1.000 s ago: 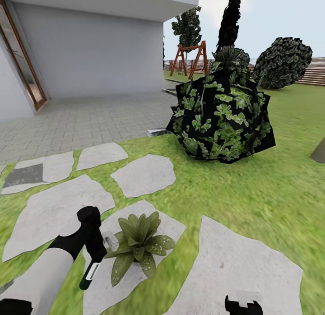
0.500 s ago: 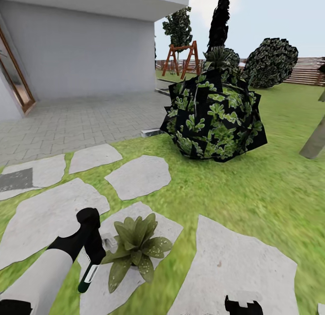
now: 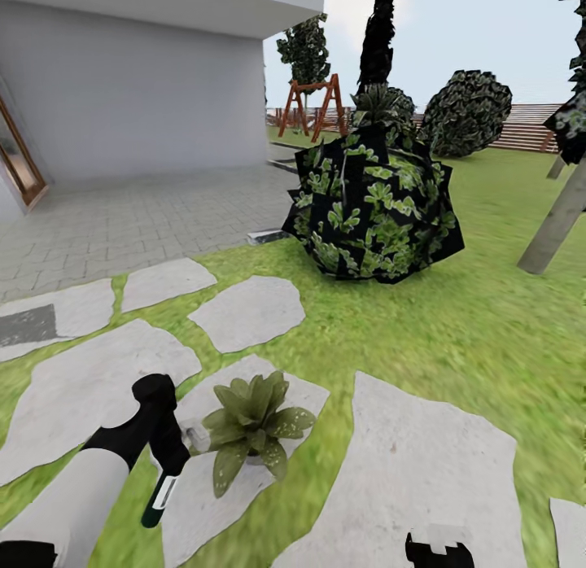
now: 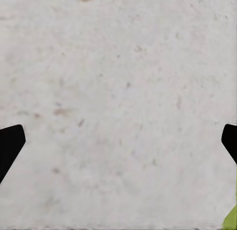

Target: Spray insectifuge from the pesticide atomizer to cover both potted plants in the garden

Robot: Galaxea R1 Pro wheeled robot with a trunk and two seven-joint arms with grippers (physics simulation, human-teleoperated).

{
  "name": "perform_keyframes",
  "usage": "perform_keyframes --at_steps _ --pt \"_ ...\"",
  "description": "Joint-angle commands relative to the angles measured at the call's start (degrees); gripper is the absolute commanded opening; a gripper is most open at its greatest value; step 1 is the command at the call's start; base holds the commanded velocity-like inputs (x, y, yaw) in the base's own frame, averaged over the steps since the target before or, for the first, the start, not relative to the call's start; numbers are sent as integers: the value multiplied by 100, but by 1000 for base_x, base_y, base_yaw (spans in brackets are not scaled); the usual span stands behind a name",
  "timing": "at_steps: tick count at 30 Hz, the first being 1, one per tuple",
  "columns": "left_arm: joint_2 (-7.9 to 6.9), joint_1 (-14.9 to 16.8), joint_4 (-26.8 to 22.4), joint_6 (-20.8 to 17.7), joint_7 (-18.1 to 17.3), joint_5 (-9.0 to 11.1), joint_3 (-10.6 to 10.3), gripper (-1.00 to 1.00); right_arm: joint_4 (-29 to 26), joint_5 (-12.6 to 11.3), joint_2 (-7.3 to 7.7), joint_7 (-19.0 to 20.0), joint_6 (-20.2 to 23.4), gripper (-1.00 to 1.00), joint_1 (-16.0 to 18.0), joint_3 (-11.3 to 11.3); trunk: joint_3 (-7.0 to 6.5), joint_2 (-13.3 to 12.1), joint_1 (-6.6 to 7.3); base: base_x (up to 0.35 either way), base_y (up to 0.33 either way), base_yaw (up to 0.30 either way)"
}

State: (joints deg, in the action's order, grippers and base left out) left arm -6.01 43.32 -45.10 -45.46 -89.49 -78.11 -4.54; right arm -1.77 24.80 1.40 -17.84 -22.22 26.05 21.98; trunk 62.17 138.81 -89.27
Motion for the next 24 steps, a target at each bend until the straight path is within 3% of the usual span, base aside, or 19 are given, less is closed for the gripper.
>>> perform_keyframes --at_steps 1,6,11,19,24 --pt "-1 1 -3 -60 -51 -36 -25 -100 10 60 0 -26 -19 100 6 43 5 2 2 -4 299 -256" --pt "-4 -15 1 -58 -51 -43 -30 -100 10 56 -3 -33 -19 100 6 43 5 2 2 97 263 -226" --pt "-1 -241 1 -58 -51 -40 -17 -100 12 63 0 -18 -19 100 6 43 5 2 2 11 24 -15" --pt "23 -245 -22 -60 -51 -26 -18 -100 10 61 1 -17 -18 100 6 43 5 2 2 0 3 0" --pt "-5 -251 -8 -60 -51 -34 10 -100 10 60 1 -25 -19 100 6 43 5 2 2 0 179 0"
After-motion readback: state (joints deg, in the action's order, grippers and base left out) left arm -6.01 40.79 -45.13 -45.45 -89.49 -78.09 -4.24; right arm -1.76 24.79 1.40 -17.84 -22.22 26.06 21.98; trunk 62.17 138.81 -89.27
